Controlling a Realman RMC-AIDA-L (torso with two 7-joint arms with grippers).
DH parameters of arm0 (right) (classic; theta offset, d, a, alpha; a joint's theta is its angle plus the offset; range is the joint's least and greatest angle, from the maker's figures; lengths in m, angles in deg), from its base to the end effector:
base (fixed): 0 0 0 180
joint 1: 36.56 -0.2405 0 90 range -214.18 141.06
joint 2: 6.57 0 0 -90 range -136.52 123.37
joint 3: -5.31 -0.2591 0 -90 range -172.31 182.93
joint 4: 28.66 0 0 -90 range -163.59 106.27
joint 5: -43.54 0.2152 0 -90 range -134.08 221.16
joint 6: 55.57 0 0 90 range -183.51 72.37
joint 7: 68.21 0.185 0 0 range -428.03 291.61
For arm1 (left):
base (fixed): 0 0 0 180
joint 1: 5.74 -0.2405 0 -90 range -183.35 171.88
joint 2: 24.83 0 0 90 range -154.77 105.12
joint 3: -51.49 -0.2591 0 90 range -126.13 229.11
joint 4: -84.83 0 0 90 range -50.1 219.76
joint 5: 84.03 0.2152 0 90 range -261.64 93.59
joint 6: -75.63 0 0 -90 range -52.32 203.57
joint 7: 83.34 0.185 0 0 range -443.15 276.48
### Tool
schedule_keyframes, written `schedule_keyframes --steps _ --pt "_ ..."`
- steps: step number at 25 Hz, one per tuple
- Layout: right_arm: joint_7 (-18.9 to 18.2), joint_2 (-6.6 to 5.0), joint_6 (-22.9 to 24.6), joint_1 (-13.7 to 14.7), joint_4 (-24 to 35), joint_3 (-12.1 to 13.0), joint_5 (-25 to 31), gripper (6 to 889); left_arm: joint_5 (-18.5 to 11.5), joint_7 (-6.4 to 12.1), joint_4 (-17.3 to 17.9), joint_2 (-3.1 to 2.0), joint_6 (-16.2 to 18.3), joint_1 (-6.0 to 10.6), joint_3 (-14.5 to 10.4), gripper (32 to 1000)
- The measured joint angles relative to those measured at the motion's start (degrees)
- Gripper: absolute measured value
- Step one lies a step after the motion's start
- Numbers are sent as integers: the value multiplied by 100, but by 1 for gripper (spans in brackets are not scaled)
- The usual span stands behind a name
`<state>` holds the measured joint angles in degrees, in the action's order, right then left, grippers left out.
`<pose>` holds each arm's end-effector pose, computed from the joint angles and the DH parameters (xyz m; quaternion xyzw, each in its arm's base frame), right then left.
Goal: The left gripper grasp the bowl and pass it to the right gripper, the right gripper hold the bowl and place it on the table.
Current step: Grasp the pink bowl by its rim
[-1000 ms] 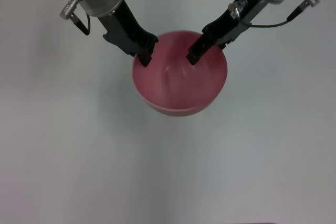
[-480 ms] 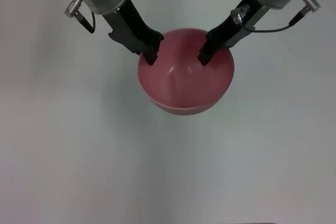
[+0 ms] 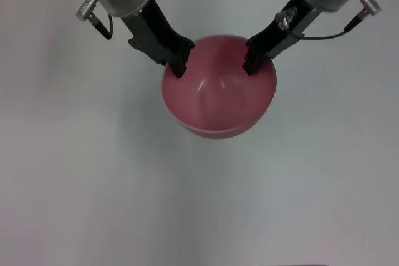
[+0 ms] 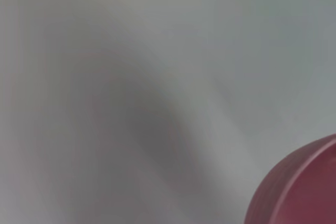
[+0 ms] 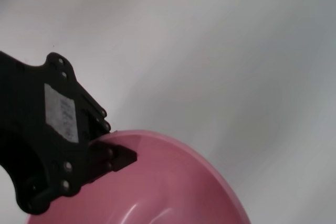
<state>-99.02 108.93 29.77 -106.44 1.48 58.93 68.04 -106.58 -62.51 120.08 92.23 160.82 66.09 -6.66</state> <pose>0.1364 0.4352 -0.0644 -0.8770 0.4395 -0.1709 0.0919 -0.1119 0.4446 -0.0640 -0.8616 -0.4513 0.1822 0.1438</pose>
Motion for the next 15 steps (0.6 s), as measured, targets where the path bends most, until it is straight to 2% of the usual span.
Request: schedule_keyframes --steps 1,15 --pt "-1 -3 0 -5 0 0 0 69 0 0 0 0 3 0 0 121" --pt "-4 -20 0 19 1 -1 6 65 -10 -1 -1 2 5 -3 3 134"
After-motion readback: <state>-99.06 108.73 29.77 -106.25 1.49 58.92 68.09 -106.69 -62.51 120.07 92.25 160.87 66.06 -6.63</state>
